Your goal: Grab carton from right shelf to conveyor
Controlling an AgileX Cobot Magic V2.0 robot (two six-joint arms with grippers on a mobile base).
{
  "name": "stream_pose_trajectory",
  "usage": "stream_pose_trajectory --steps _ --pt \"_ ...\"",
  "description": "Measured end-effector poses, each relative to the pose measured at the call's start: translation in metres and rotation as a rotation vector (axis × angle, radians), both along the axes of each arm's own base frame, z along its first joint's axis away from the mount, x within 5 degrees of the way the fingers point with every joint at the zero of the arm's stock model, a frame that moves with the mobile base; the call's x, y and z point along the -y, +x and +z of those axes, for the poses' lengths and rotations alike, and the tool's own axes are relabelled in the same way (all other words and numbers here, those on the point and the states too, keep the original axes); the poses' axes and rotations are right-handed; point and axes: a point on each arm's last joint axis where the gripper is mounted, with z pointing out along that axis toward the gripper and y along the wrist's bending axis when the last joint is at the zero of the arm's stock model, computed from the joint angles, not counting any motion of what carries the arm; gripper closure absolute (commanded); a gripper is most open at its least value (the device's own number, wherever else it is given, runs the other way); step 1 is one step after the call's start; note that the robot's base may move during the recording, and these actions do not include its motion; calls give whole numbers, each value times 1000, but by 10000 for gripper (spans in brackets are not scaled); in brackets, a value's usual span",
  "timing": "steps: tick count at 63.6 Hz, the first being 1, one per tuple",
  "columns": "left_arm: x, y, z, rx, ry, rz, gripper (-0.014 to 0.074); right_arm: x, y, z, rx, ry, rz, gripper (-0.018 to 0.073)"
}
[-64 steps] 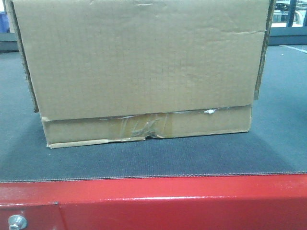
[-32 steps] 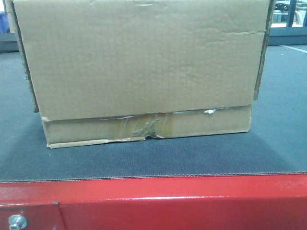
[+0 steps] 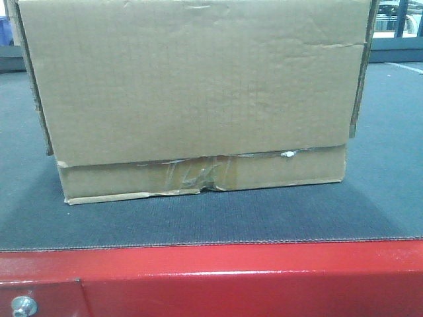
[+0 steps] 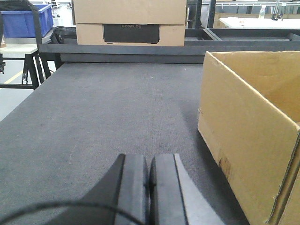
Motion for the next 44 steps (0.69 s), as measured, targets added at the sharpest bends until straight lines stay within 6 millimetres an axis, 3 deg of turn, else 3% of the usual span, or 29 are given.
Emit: stream_pose_trajectory --steps 29,44 --pt "1 1 -1 7 -18 -7 592 0 0 0 0 0 0 629" --pt "4 -4 -33 47 -76 -34 592 0 0 0 0 0 0 629"
